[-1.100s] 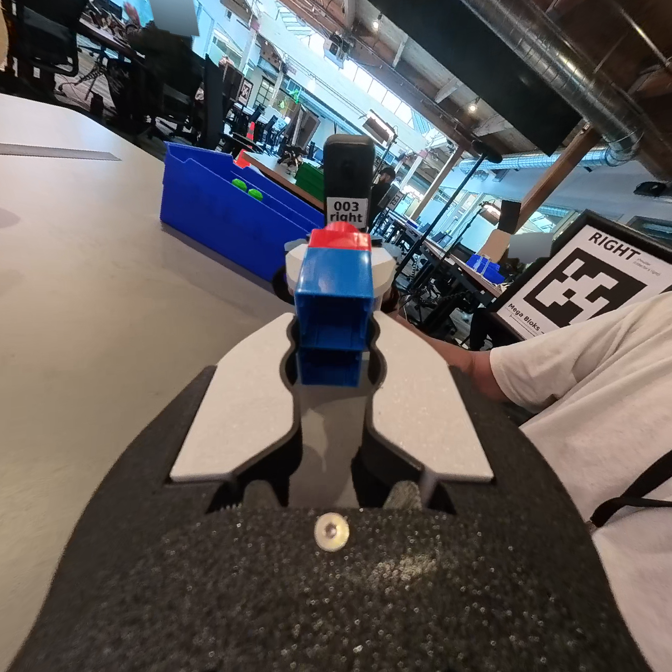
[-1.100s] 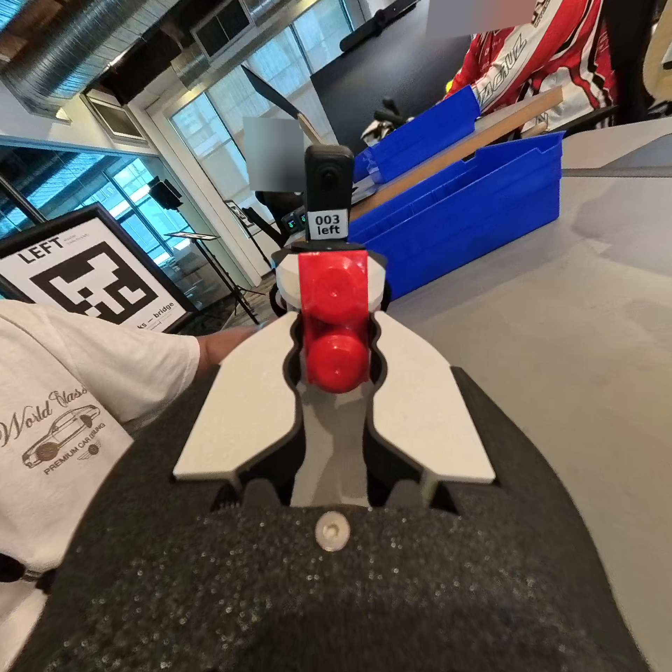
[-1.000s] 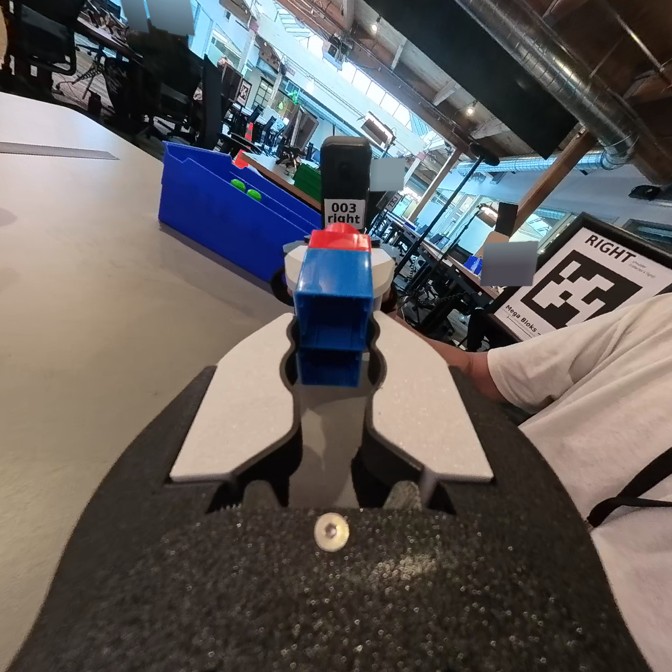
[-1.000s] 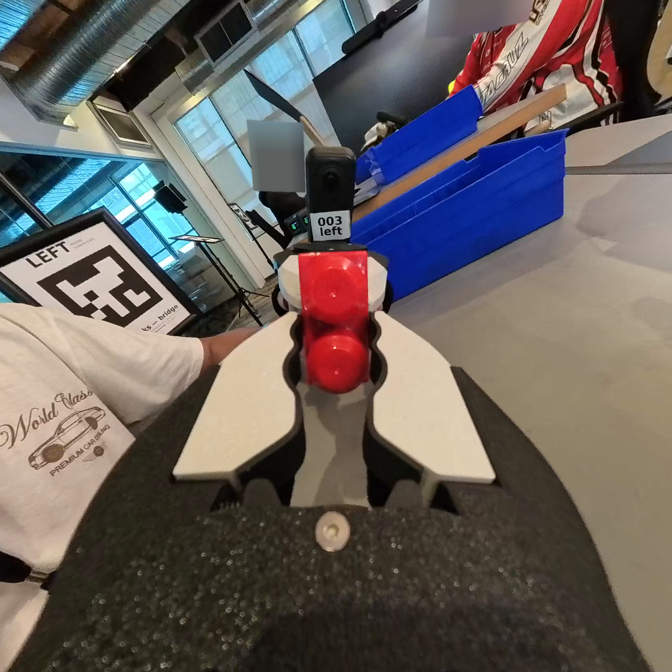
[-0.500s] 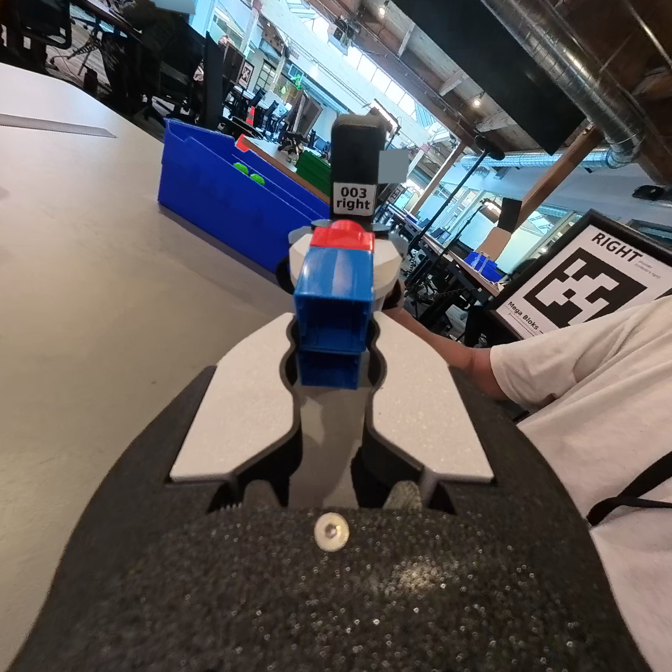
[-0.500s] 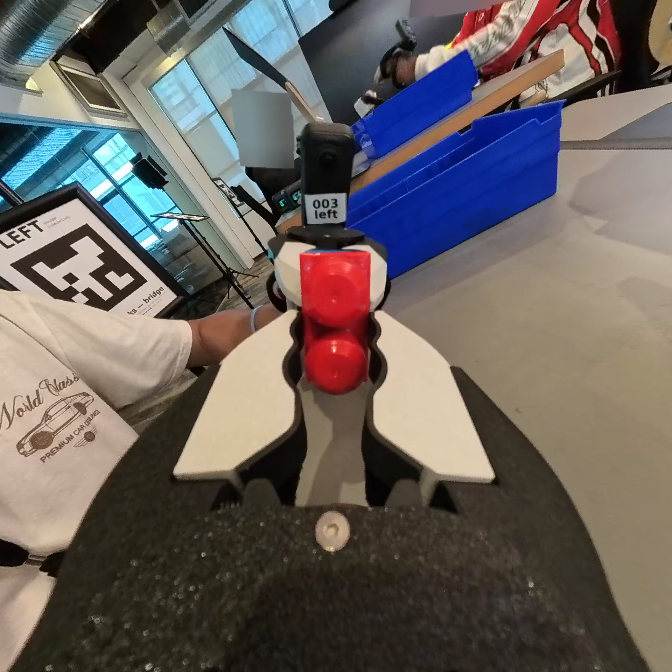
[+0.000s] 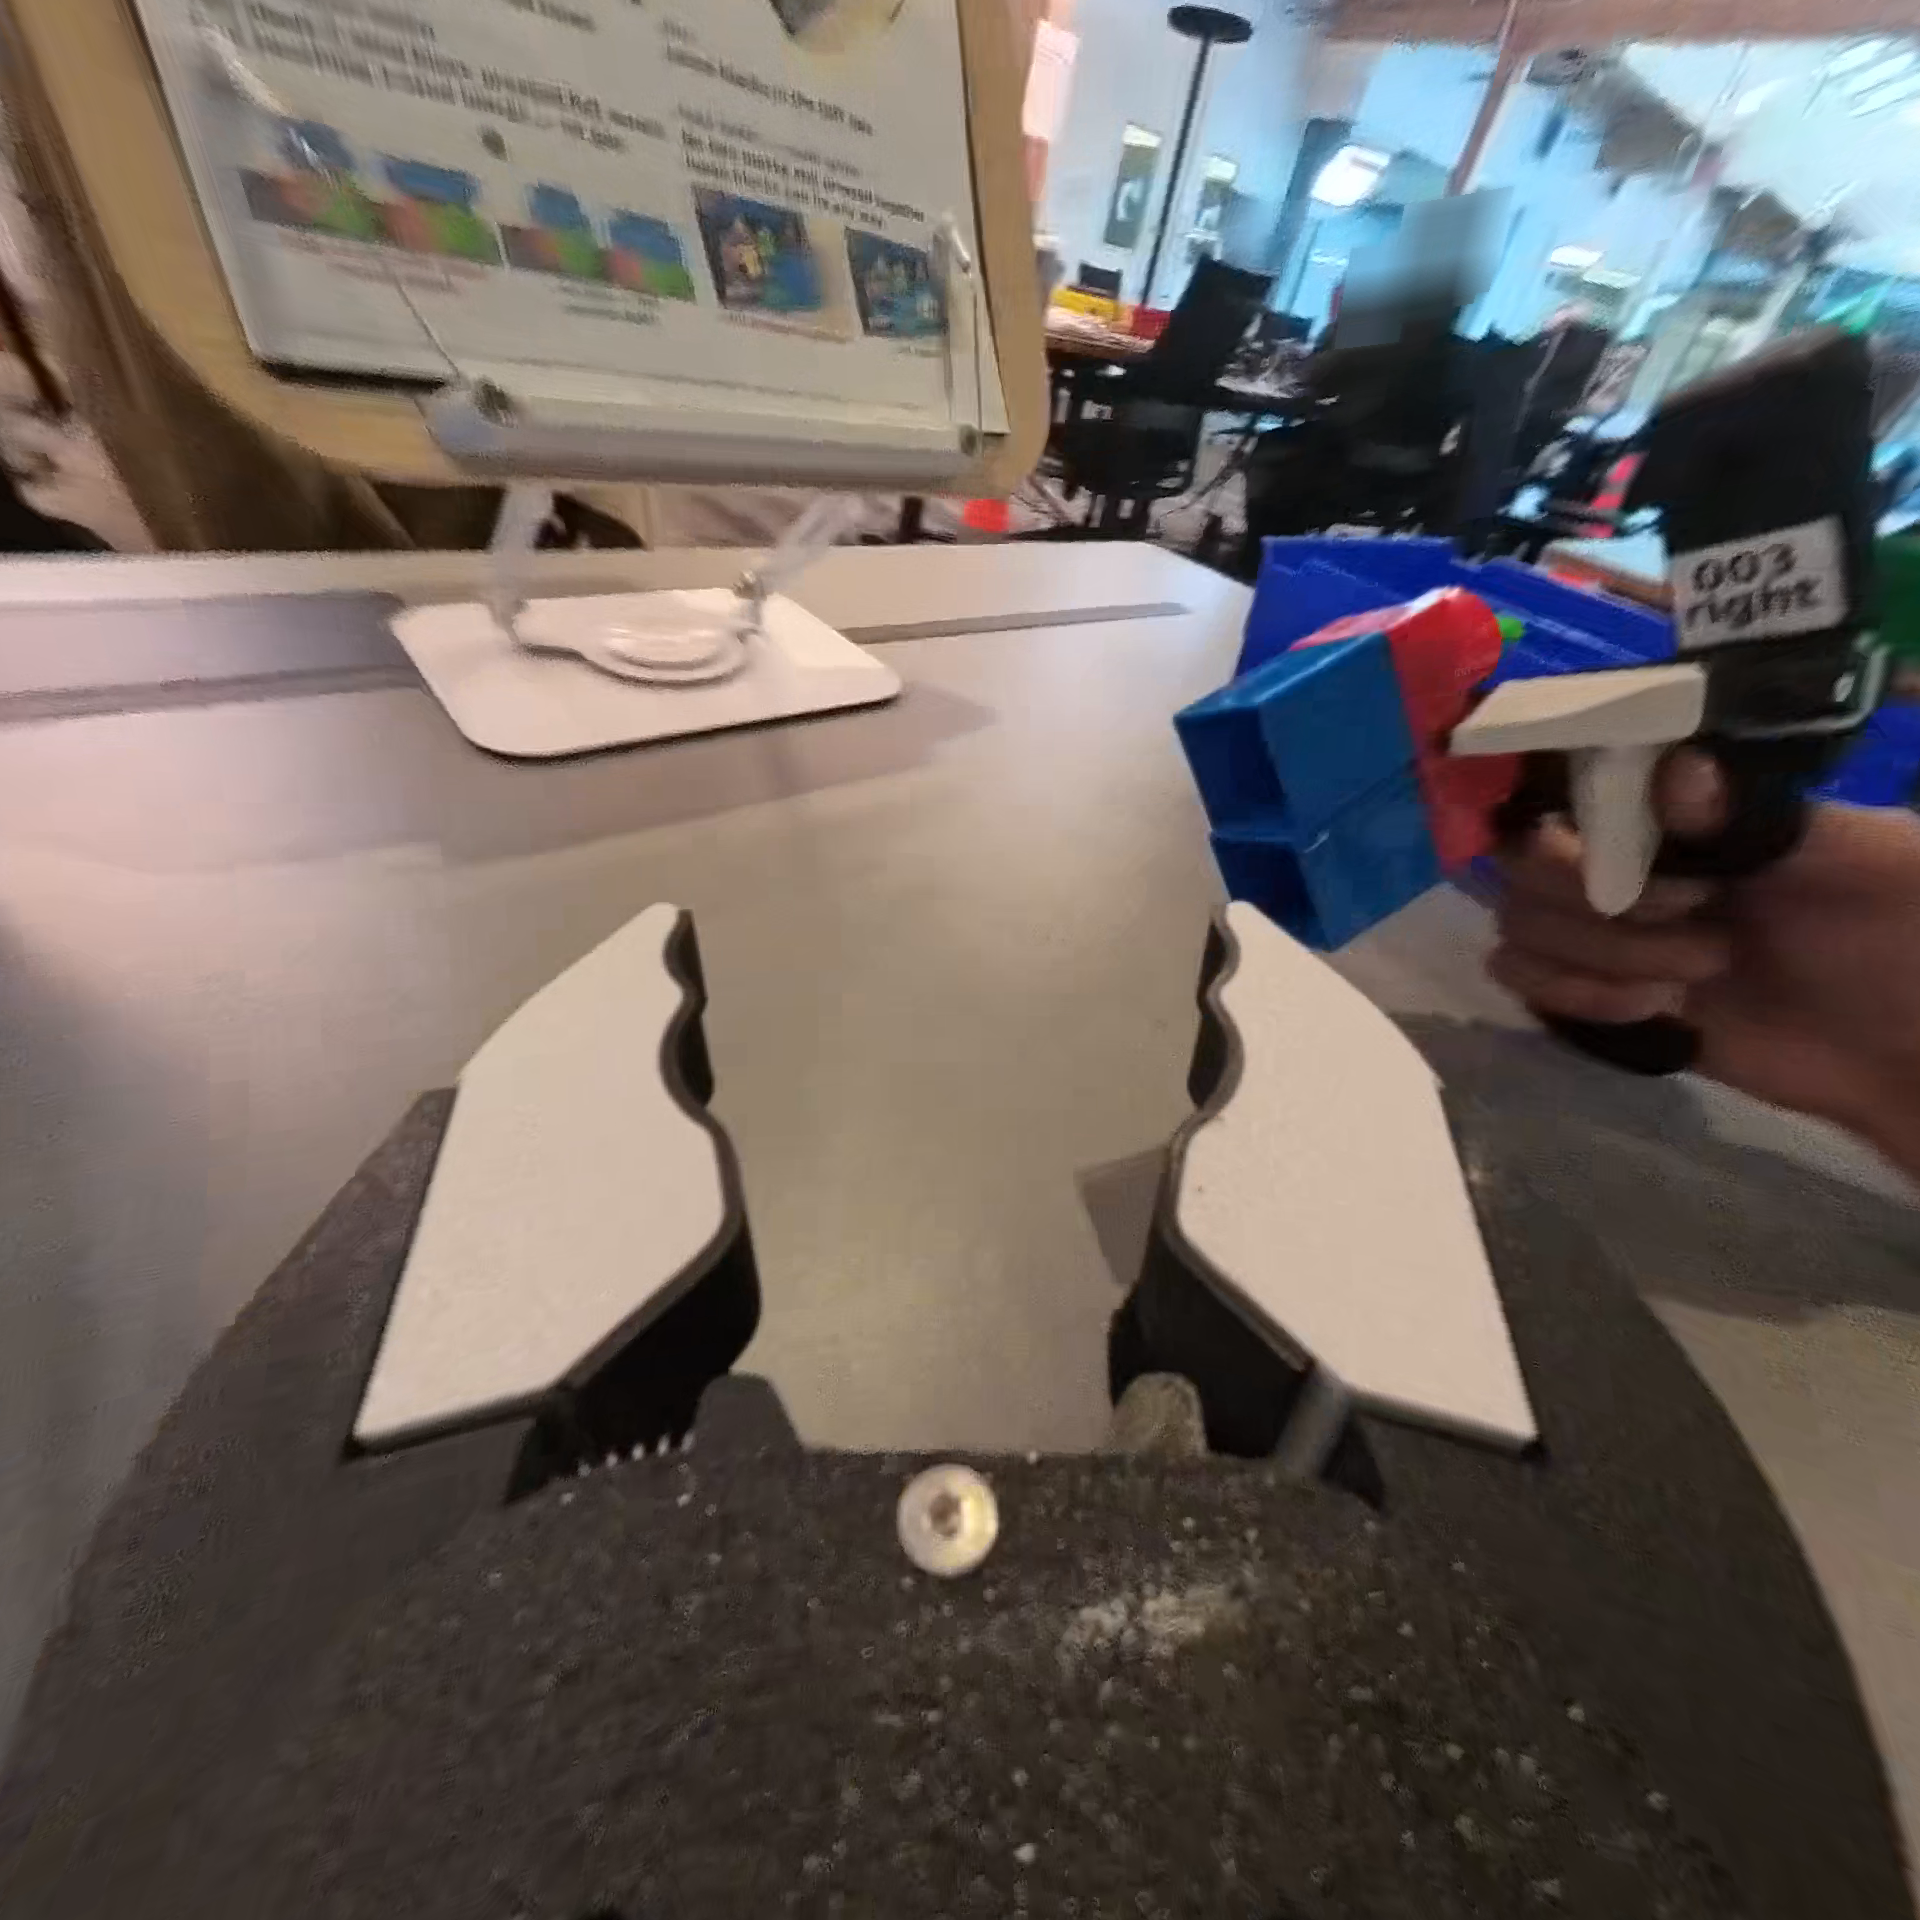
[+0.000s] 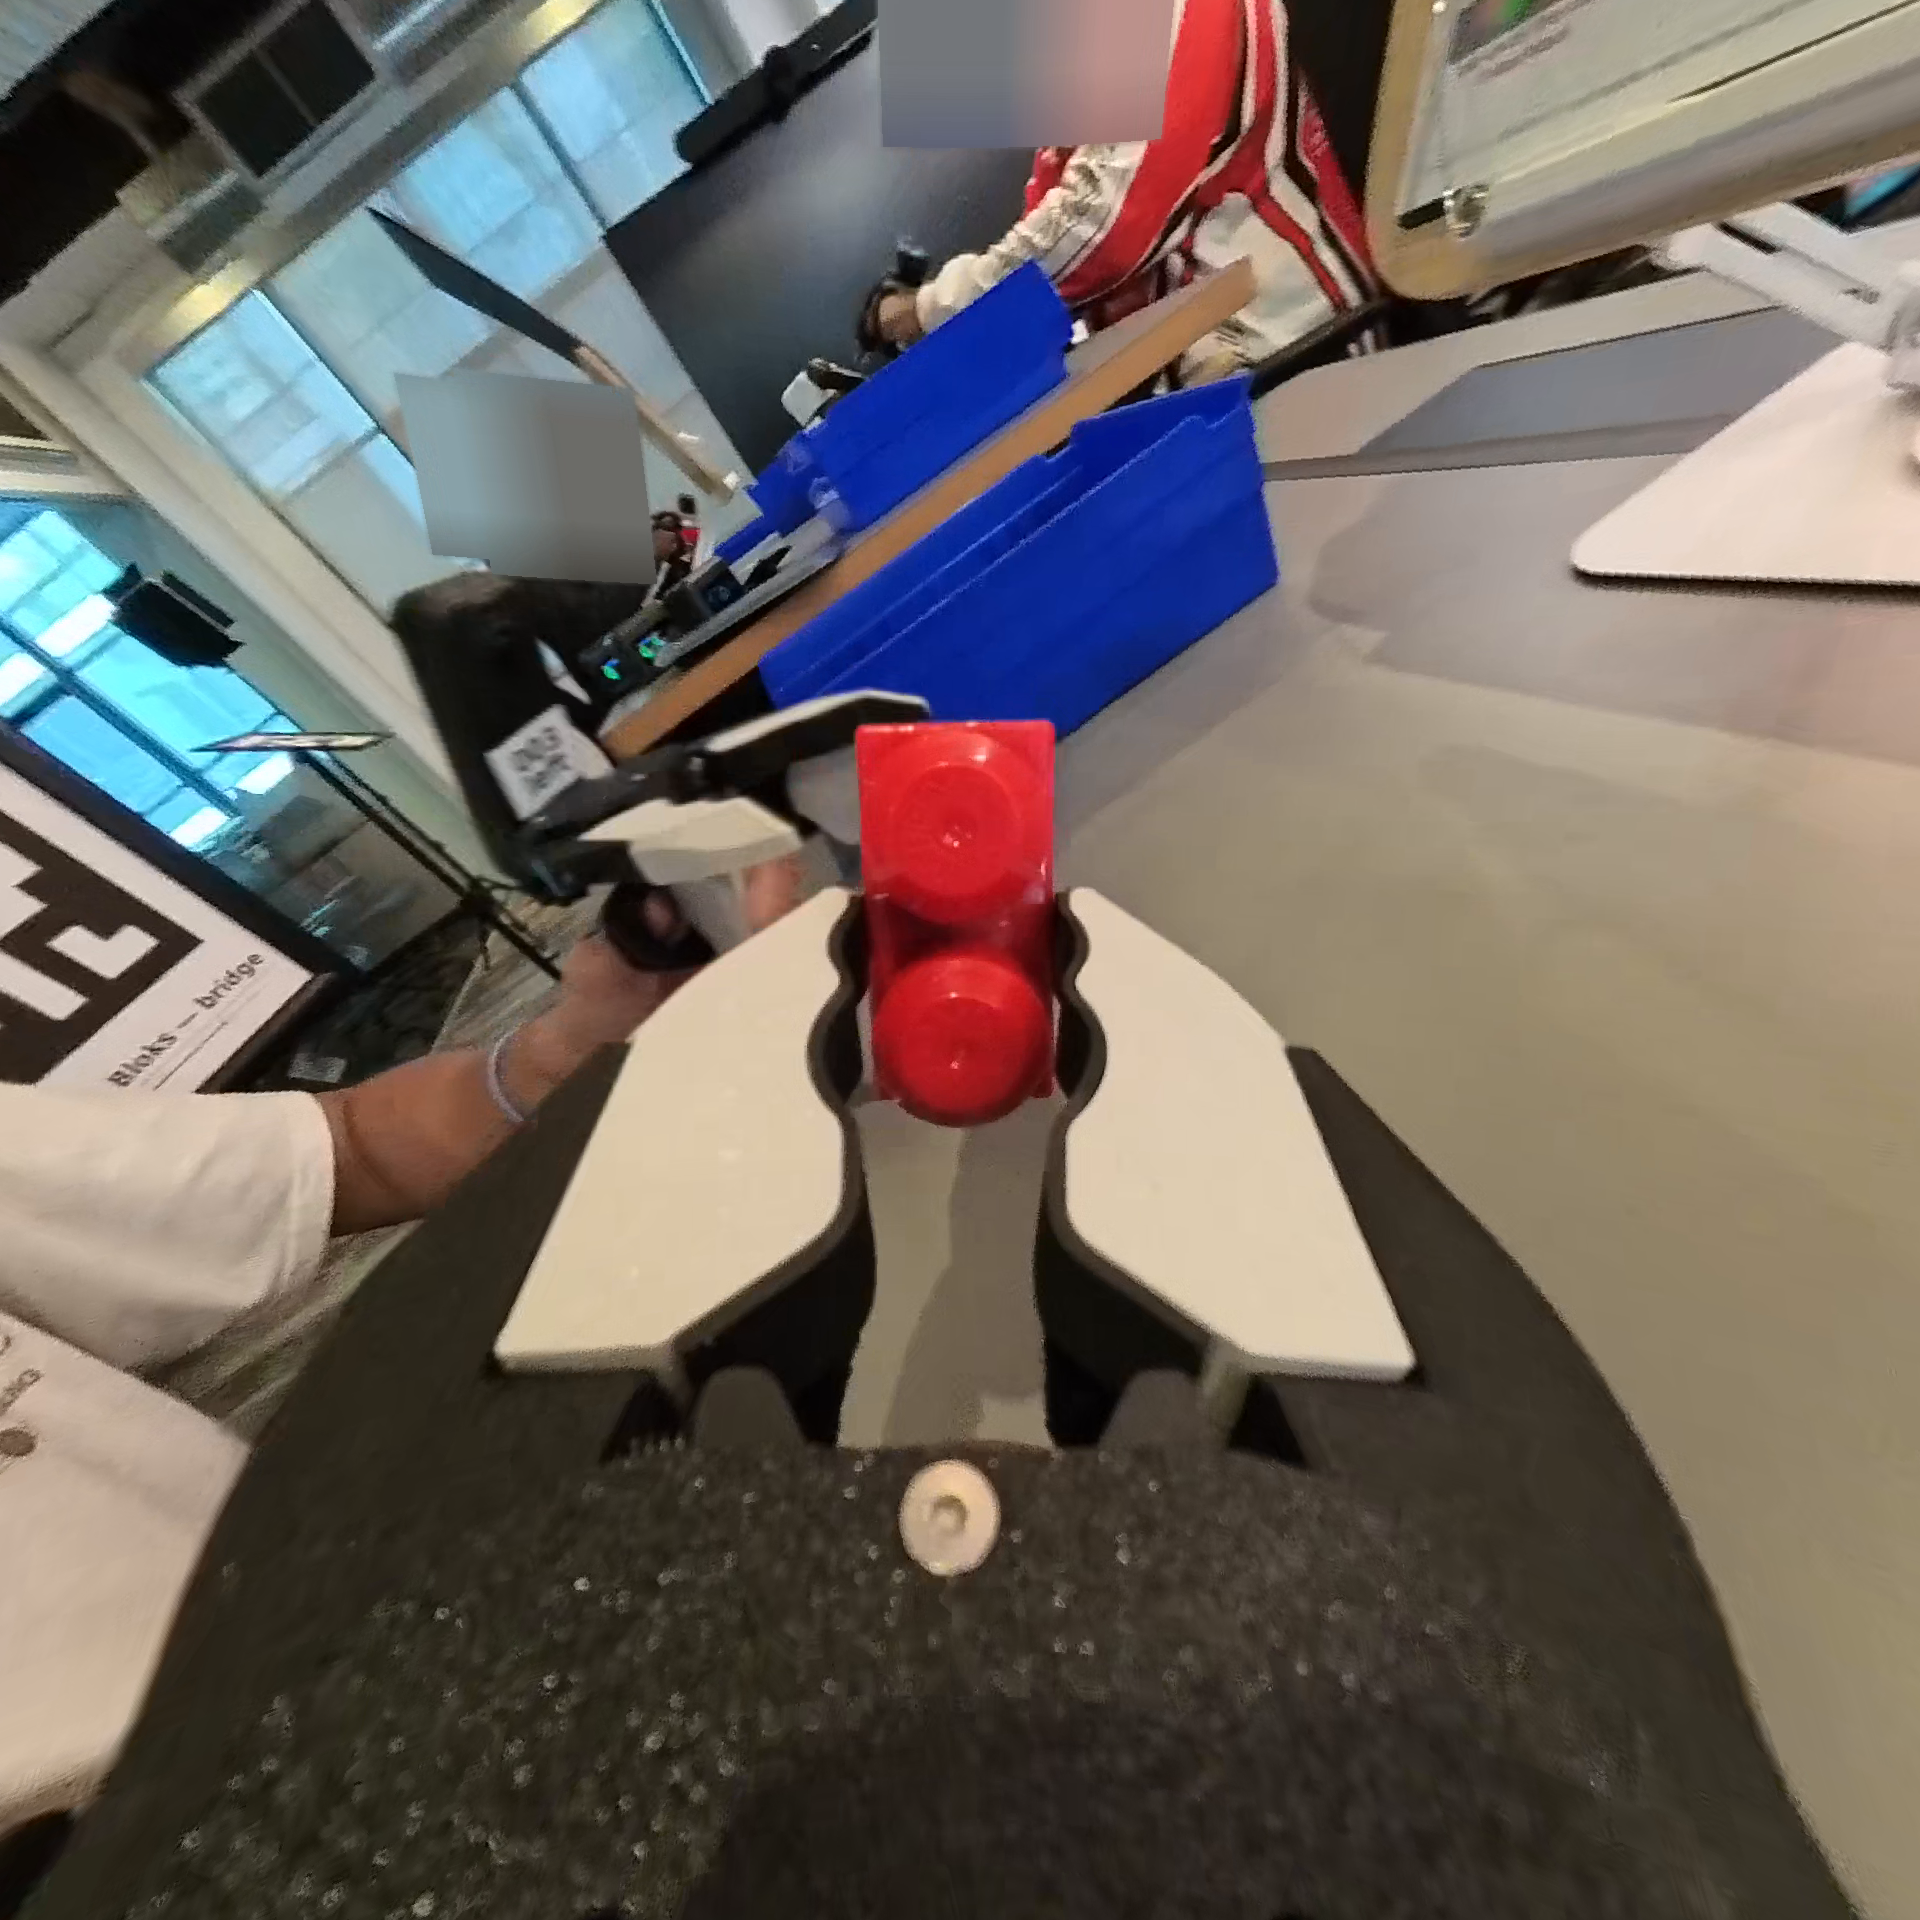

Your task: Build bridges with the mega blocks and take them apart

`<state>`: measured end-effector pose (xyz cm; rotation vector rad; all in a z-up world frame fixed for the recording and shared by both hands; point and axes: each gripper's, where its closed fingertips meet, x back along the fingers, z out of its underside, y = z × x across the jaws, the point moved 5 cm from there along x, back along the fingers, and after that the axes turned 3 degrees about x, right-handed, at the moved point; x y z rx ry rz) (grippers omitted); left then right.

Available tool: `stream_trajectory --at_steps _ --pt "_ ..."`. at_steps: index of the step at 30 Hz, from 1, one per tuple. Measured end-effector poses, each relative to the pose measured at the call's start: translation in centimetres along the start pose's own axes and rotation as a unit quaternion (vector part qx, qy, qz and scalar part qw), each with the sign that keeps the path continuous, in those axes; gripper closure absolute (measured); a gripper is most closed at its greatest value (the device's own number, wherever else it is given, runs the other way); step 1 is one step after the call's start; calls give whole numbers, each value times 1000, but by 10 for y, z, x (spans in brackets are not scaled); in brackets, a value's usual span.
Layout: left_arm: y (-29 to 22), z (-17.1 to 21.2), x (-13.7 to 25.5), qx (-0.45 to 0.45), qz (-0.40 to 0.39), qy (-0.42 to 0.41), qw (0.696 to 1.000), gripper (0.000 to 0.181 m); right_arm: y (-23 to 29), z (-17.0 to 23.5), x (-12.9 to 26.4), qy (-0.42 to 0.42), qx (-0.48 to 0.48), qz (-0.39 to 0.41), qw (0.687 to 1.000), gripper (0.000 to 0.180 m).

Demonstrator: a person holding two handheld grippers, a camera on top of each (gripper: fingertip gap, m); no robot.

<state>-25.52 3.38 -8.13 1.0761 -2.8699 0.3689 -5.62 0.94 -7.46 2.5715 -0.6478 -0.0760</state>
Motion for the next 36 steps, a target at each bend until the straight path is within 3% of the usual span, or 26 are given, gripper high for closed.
stream_trajectory --at_steps 3,7,11,15,19,24,36 --pt "-6 -6 3 -59 -28 -29 997 83 -1 0 2 2 8 18 1000 146" --pt "-14 -4 3 -74 -17 -31 997 77 0 0 2 12 18 47 999 146" --pt "-20 -8 6 -91 -24 -50 994 76 14 -51 50 -3 59 183 981 146" --pt "-32 -5 9 -96 -12 -39 995 85 -7 -124 153 52 85 430 897 146" --pt "-38 -4 9 -105 -4 -38 994 86 -62 -146 223 145 -7 541 829 146" --pt "-37 -4 7 -117 -6 -30 993 89 -116 -117 235 236 -83 568 784 146" --pt "-39 7 0 -132 -8 7 991 94 -196 -68 235 318 -158 599 718 146"
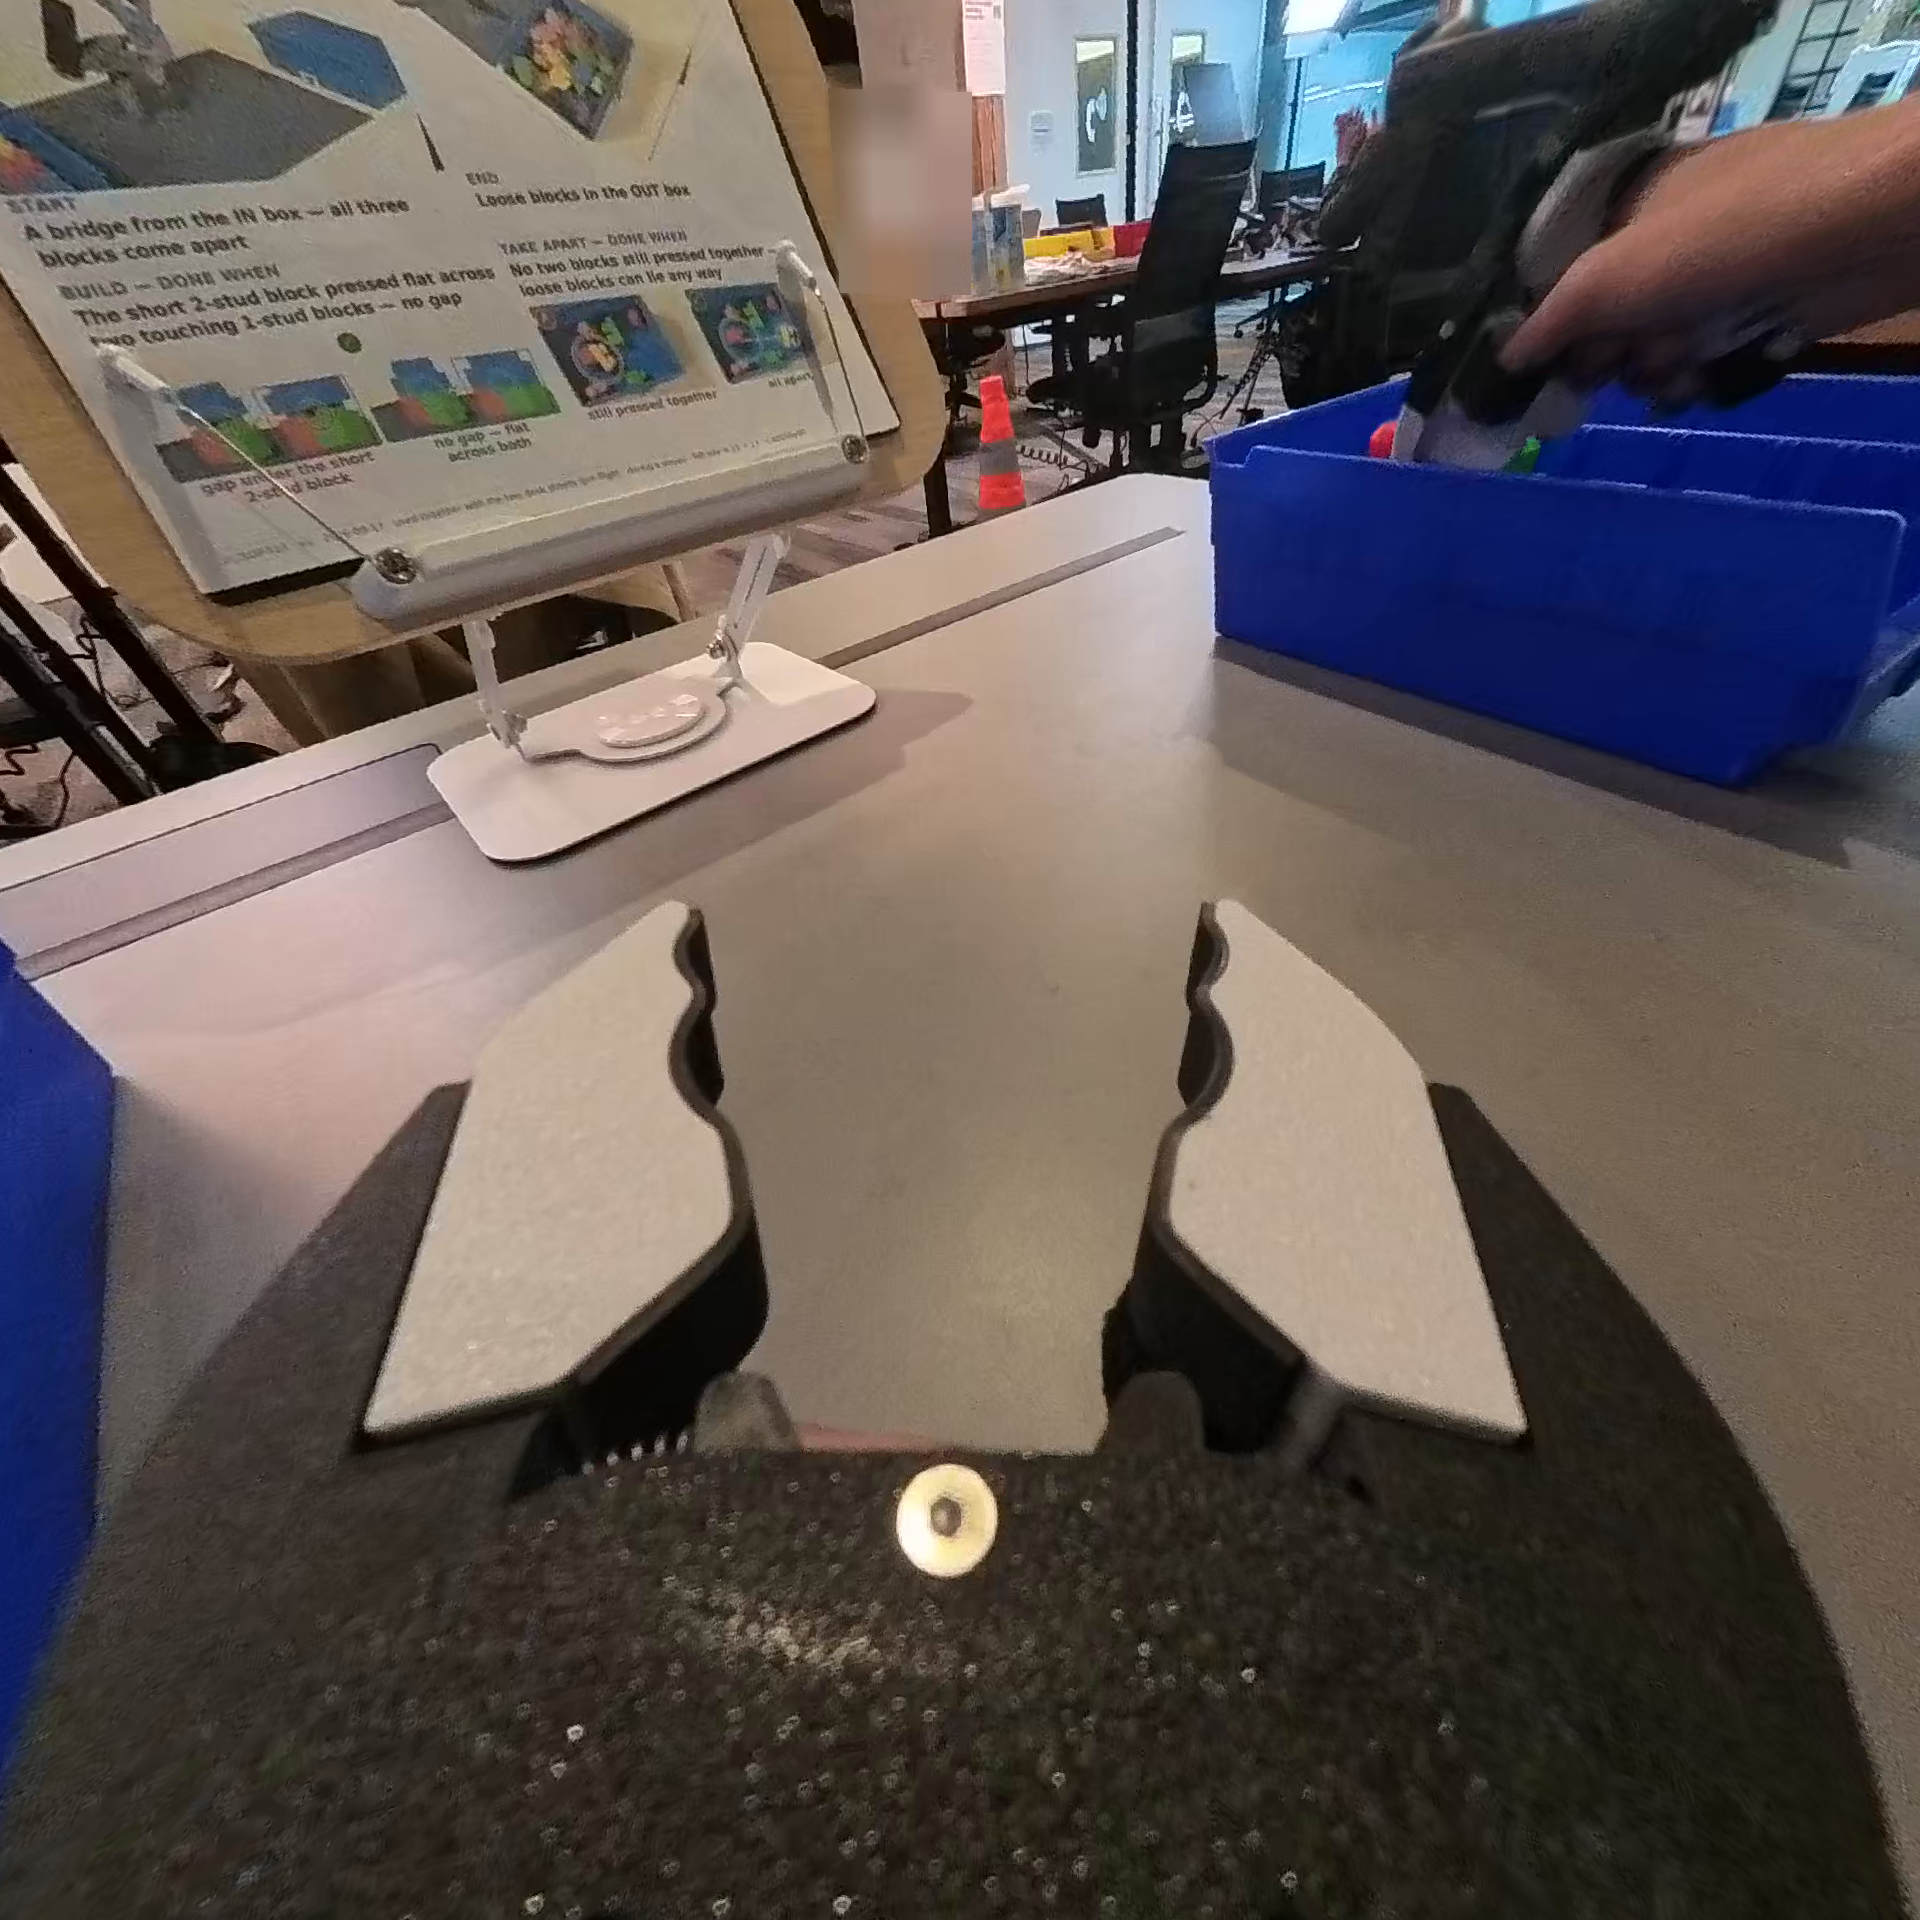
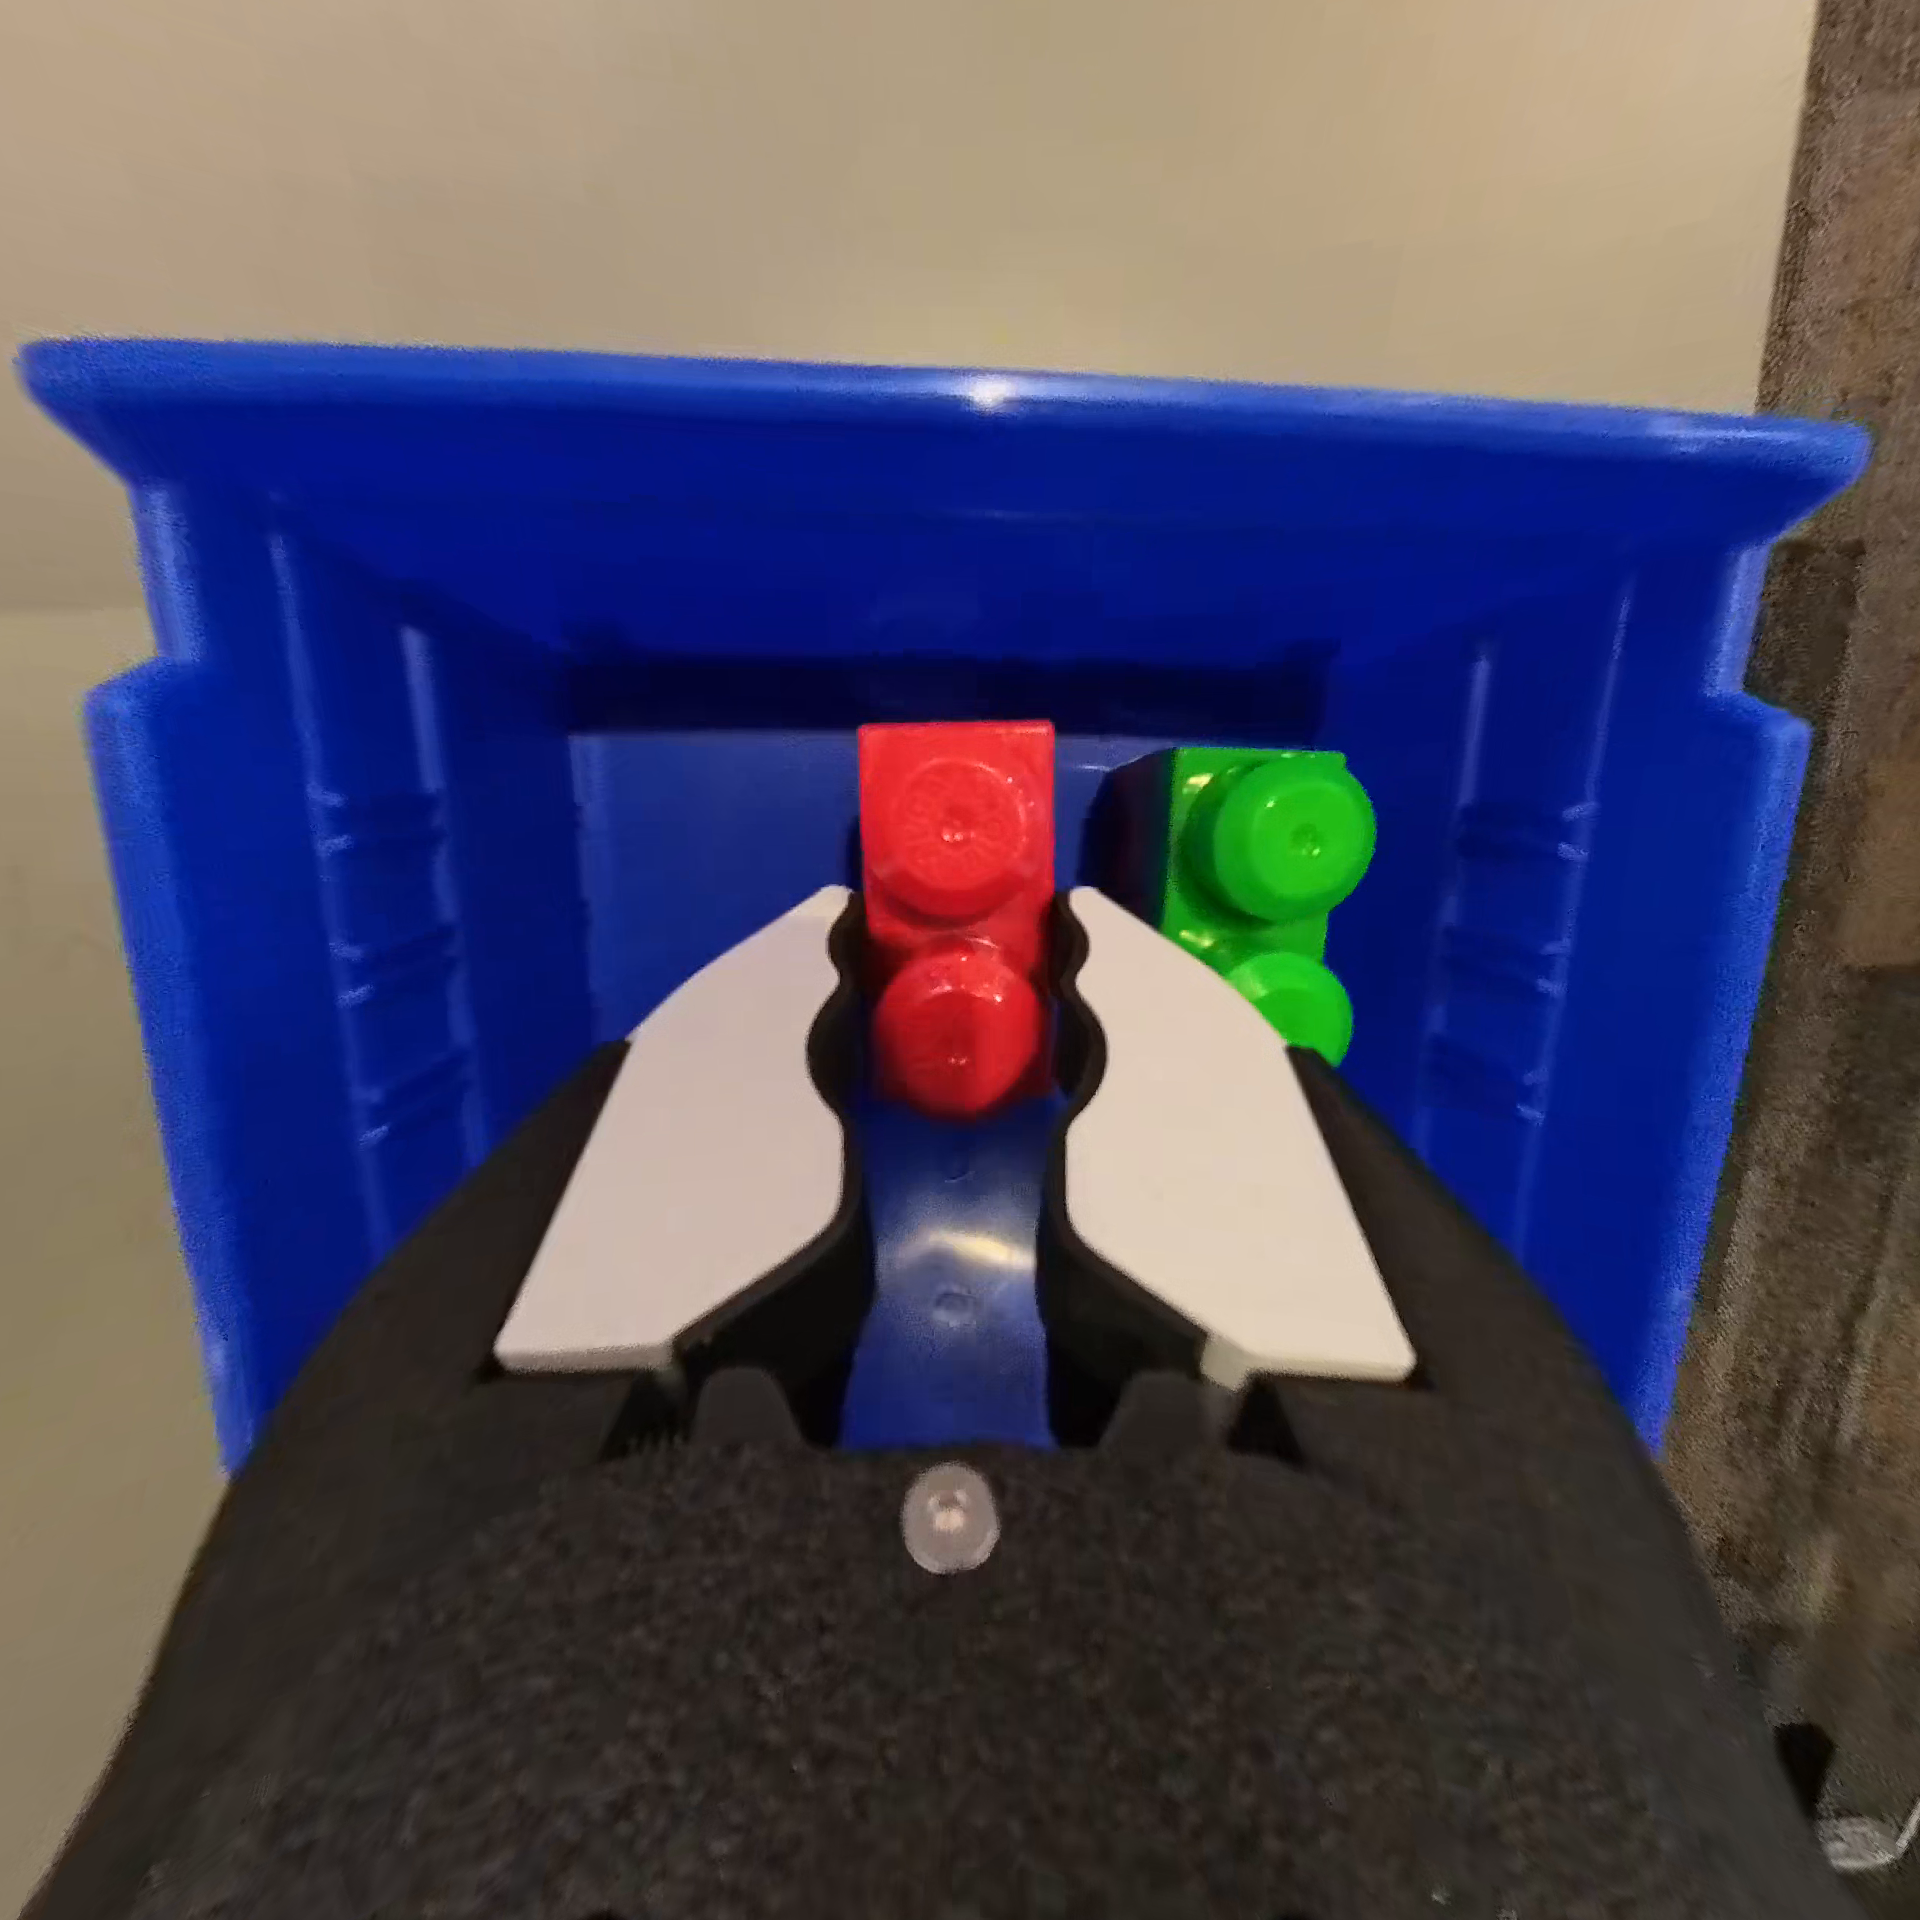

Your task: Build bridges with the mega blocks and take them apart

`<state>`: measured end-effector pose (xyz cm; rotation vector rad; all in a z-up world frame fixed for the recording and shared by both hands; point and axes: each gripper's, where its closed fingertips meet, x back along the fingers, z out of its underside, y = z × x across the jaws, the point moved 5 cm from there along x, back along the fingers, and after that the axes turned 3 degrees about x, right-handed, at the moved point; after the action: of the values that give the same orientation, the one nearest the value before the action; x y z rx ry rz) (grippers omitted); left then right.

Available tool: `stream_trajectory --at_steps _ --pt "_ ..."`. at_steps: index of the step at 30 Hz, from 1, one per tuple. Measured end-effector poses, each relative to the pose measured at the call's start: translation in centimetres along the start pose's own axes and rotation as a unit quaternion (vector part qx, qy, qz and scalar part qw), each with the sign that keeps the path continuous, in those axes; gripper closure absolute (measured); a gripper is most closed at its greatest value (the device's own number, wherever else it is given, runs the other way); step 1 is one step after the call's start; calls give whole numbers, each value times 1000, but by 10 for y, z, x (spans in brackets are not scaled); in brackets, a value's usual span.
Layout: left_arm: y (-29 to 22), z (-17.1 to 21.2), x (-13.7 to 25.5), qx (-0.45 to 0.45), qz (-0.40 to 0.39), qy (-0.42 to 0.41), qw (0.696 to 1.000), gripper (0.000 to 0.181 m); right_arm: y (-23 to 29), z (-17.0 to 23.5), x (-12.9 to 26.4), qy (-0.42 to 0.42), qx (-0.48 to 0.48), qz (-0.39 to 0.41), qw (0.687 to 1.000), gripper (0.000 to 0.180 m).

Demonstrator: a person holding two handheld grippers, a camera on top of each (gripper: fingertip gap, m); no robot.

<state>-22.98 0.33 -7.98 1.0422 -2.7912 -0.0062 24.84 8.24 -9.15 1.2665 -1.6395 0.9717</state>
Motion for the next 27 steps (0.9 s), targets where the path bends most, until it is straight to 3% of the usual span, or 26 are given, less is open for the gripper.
stream_trajectory --at_steps 22,26,27 --pt "-1 8 -3 18 11 26 999 95 -5 5 -16 -10 12 23 1000 145" --pt "1 6 -2 23 10 18 1000 95 -4 -1 -4 -40 19 6 999 108" --pt "2 5 -2 25 10 15 1000 94 -2 -6 9 -64 22 -7 998 106"
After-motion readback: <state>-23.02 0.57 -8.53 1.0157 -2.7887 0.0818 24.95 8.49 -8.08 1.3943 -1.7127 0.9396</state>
